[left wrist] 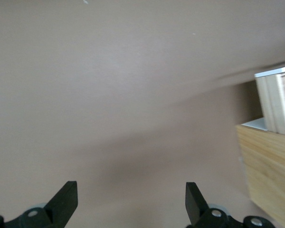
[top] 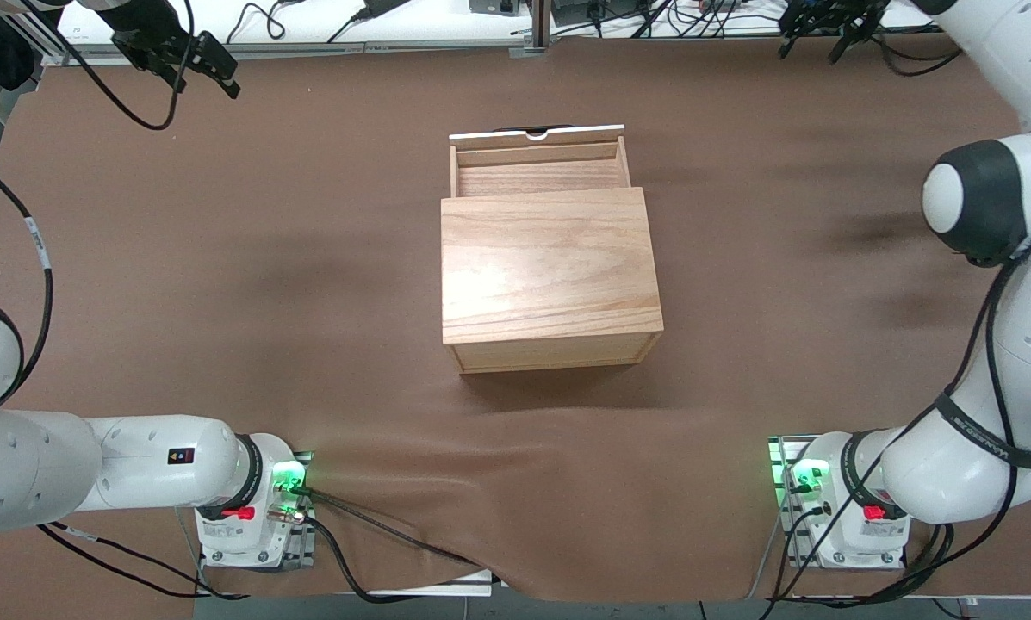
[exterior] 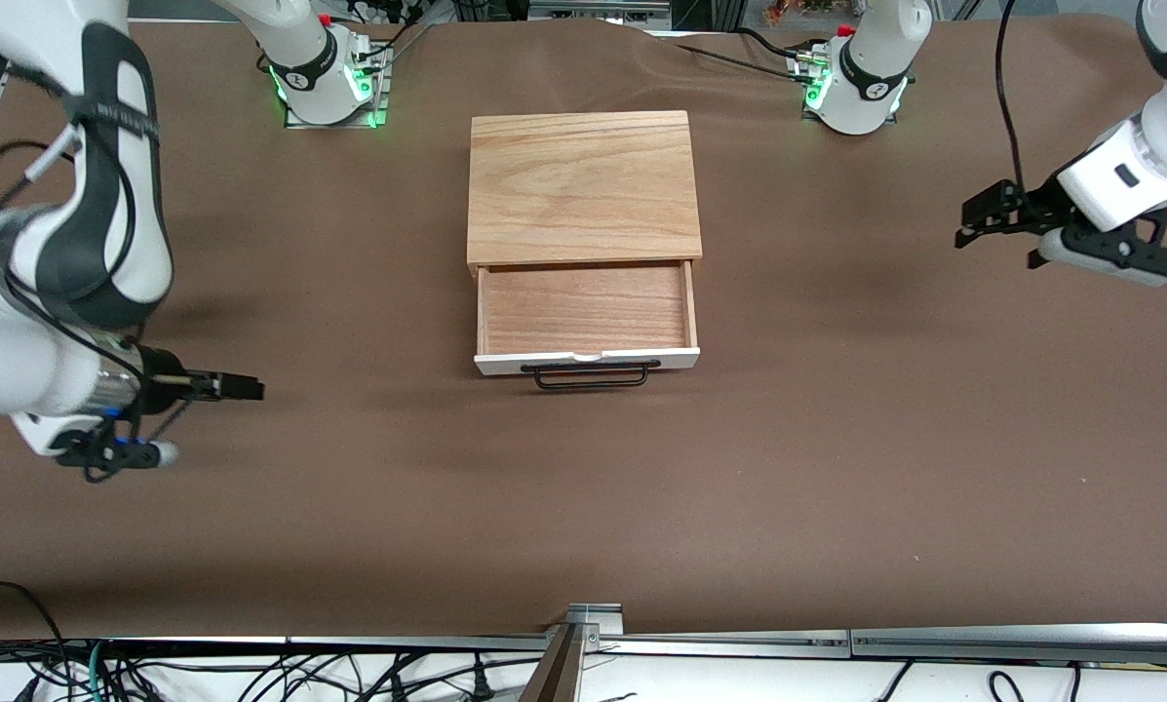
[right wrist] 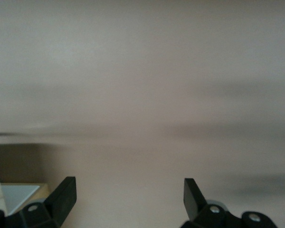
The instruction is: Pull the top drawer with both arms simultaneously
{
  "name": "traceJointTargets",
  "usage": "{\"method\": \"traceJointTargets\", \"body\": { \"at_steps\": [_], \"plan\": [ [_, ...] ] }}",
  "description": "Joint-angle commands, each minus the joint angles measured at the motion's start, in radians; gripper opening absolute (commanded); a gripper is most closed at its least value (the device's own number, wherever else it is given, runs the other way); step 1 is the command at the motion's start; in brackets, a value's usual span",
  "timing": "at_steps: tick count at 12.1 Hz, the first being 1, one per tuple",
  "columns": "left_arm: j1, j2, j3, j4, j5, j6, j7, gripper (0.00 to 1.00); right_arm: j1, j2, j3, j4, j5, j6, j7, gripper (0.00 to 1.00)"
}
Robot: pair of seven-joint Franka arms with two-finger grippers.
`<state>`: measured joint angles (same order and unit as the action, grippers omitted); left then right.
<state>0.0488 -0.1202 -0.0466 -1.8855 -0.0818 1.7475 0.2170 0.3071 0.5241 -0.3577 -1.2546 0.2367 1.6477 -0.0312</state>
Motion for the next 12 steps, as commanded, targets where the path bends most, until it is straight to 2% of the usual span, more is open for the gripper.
{"method": "traceJointTargets", "body": {
  "at_steps": [1,3,5,8,12],
  "plan": [
    [0.002,-0.039,-0.003,-0.009,0.037,-0.005,-0.059,1.00,-0.035,-0.166,0.046,-0.093,-0.138,0.003,0.011,1.00],
    [0.002,-0.053,-0.009,0.019,0.042,-0.089,-0.175,1.00,-0.135,-0.304,0.118,-0.161,-0.206,-0.005,0.011,1.00],
    [0.003,-0.055,-0.012,0.035,0.087,-0.117,-0.203,1.00,-0.201,-0.418,0.173,-0.253,-0.212,-0.014,0.019,1.00],
    [0.003,-0.055,-0.012,0.072,0.123,-0.157,-0.240,1.00,-0.255,-0.510,0.245,-0.339,-0.215,-0.054,0.078,1.00],
    [0.003,-0.053,-0.021,0.083,0.123,-0.158,-0.270,1.00,-0.255,-0.475,0.255,-0.321,-0.243,-0.060,0.071,1.00]
  ]
}}
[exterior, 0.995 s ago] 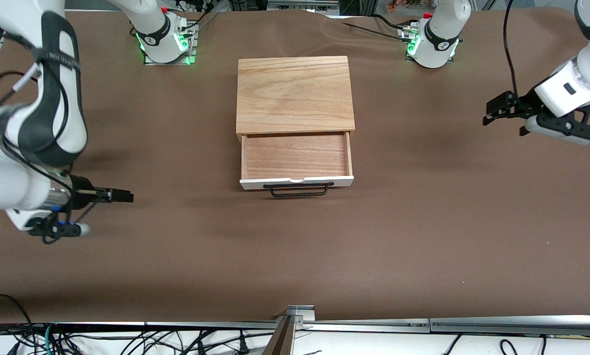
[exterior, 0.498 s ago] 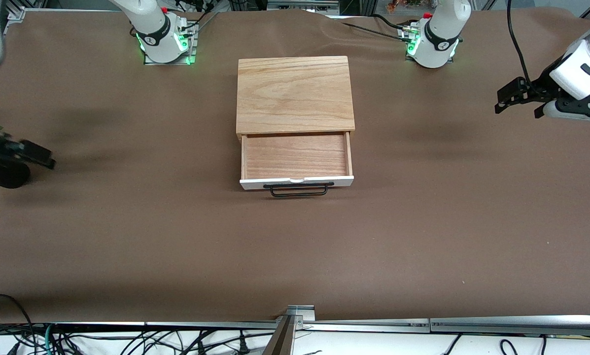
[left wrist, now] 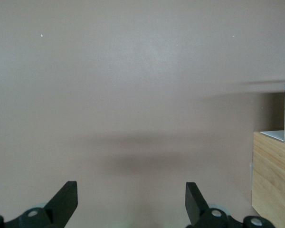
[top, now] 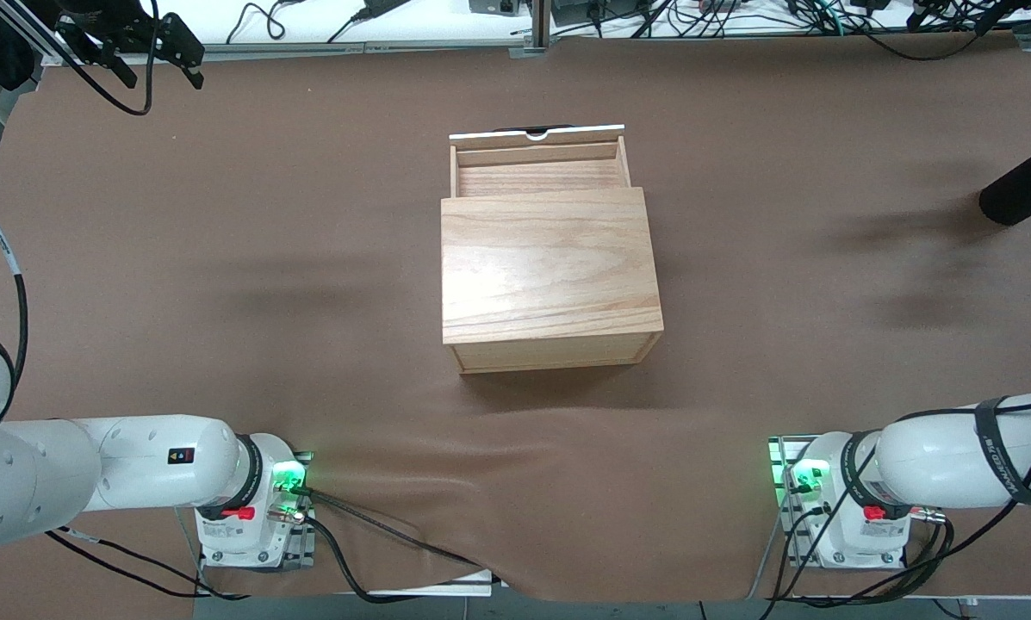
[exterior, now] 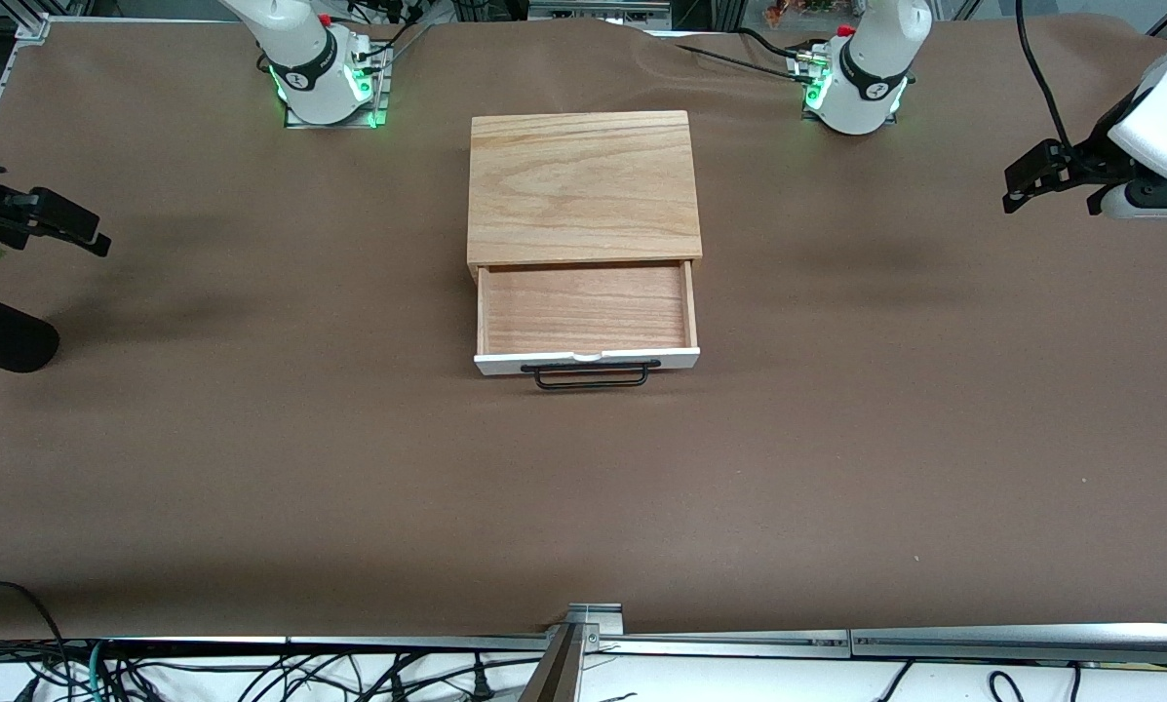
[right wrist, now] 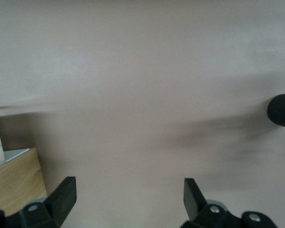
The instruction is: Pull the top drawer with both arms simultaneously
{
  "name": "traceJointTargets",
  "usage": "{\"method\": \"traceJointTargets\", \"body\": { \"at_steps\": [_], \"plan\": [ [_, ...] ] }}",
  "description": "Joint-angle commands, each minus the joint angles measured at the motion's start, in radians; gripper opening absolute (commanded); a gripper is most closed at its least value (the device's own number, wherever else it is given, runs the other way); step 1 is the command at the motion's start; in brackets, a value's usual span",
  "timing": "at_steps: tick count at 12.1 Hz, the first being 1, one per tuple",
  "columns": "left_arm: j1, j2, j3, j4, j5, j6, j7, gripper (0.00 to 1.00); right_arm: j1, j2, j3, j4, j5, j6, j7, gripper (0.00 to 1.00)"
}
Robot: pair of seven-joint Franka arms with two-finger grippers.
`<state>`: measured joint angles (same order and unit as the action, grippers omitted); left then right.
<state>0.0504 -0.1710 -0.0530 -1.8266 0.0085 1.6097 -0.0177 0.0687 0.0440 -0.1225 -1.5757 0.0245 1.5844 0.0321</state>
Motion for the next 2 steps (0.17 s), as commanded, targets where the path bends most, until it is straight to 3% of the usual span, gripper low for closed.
{"method": "traceJointTargets", "body": {
  "at_steps": [1,2],
  "plan": [
    [0.002,-0.002,-0.014,0.024,0.031,-0.020,-0.047,1.00,-0.015,0.014,0.020,0.008,-0.050,-0.003,0.006,1.00],
    [0.000,-0.002,-0.014,0.024,0.031,-0.020,-0.048,1.00,-0.017,0.016,0.020,0.010,-0.054,-0.007,0.005,1.00]
  ]
}}
